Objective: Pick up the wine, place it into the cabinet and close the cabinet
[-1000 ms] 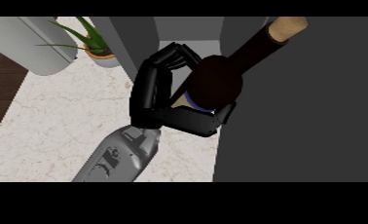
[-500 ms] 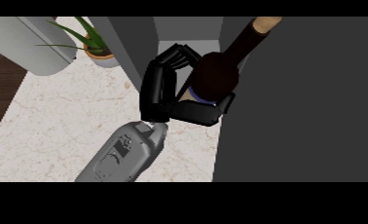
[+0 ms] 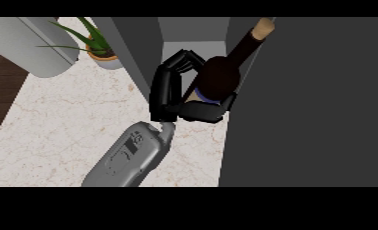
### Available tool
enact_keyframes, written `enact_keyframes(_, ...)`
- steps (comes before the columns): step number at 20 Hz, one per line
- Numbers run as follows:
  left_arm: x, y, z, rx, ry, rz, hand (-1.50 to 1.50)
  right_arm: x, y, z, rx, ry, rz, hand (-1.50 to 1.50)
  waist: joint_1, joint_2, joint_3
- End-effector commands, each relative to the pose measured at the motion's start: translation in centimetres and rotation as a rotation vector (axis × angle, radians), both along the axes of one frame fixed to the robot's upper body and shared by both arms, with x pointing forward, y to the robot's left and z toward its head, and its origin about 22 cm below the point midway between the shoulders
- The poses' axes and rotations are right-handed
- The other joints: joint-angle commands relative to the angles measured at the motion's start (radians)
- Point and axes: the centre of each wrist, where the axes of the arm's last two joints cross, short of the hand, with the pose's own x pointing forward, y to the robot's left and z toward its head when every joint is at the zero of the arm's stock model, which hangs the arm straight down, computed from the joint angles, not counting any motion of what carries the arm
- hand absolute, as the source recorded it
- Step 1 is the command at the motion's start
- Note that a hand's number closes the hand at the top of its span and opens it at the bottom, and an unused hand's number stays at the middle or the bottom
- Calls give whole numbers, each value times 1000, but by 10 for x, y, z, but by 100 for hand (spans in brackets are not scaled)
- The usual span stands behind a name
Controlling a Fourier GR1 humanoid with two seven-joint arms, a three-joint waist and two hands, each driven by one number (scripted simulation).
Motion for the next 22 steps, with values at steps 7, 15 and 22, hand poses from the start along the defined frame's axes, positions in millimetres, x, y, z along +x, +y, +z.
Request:
enact_keyframes(7,6,12,-47,93,-43,64,150,-19,-4,16,27,-30,43,-150,4,0,0)
enact_keyframes(15,38,31,-52,46,-25,100,150,-23,10,5,54,-40,28,-150,1,1,0)
enact_keyframes(22,47,29,-42,62,13,101,150,-7,-7,5,53,-35,36,-150,5,0,0)
